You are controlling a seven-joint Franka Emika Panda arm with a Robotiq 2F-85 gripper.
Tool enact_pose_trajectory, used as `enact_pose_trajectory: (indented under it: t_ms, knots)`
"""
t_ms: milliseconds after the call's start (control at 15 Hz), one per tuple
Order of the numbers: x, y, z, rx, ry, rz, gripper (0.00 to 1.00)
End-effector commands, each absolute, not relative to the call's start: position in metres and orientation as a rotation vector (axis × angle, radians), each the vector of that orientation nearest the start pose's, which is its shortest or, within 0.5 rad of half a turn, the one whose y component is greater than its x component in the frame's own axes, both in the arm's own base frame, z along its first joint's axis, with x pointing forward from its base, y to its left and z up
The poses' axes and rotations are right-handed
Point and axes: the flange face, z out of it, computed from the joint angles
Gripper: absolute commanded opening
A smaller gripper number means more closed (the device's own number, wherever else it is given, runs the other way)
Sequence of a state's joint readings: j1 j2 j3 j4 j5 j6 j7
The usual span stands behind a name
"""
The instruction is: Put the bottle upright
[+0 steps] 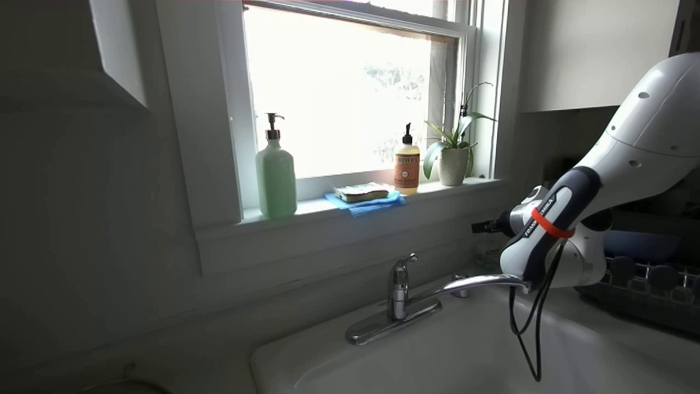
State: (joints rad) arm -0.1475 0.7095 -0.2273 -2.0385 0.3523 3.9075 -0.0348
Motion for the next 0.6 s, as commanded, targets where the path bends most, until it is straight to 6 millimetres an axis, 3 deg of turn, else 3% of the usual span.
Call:
enact_pose_trajectory:
  t_ms: [0,533]
  knots:
    - [0.568,-0.257,0.247,-2.843,0.921,-1.896,1.0]
    - [0.574,-0.258,0.266,-2.881,0.87,-1.858,1.0]
